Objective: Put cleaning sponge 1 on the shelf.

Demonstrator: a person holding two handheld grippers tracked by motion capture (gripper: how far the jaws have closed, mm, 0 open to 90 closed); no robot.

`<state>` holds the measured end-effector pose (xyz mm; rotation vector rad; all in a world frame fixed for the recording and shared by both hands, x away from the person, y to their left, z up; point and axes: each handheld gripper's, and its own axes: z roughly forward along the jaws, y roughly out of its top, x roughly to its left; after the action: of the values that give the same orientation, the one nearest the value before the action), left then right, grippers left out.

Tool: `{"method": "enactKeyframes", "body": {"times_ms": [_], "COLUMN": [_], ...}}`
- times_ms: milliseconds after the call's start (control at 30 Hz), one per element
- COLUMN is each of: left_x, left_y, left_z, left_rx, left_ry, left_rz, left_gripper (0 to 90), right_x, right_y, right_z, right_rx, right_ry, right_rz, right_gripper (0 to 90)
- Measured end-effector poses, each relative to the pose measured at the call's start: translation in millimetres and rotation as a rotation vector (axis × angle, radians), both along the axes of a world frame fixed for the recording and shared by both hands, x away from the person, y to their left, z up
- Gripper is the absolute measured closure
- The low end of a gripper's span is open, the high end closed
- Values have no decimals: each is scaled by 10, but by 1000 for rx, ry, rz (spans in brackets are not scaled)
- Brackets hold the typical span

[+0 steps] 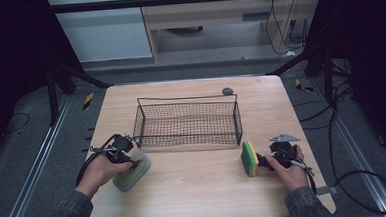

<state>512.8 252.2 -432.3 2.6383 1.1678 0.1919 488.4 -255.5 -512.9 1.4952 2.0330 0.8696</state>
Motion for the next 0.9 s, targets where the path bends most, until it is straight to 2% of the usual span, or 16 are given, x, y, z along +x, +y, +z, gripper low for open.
{"method": "enactKeyframes", "body": {"times_ms": [133, 300, 333, 367, 400, 467, 500, 567, 733, 900], "left_x": [-5, -73, -73, -111, -111, -147, -182, -213, -261, -283], "left_y": [-2, 34, 34, 54, 54, 78, 95, 110, 128, 140], "left_z": [-3, 43, 43, 80, 80, 118, 153, 186, 246, 337], "left_rx": [-1, -13, -13, -20, -20, -31, -33, -31, -39, -25], "left_ry": [3, -49, -49, -71, -71, -94, -121, -139, -152, -173], "left_rz": [-8, -39, -39, -42, -42, -48, -56, -64, -80, -97], "left_gripper": [694, 697, 698, 698, 699, 698, 699, 699, 699, 699], "right_x": [0, 0, 0, 0, 0, 0, 0, -1, 0, -1], "right_y": [0, 0, 0, 0, 0, 0, 0, 1, 0, 2], "right_z": [0, 0, 0, 0, 0, 0, 0, 0, 0, 1], "right_rx": [0, -1, -2, -1, -2, 0, -1, 0, 0, 2], "right_ry": [0, 0, 0, 0, 0, 0, 0, 0, 0, 0], "right_rz": [0, 0, 0, 0, 0, 0, 0, 0, 0, -1], "right_gripper": [7, 7, 7, 7, 7, 7, 7, 7, 7, 7]}}
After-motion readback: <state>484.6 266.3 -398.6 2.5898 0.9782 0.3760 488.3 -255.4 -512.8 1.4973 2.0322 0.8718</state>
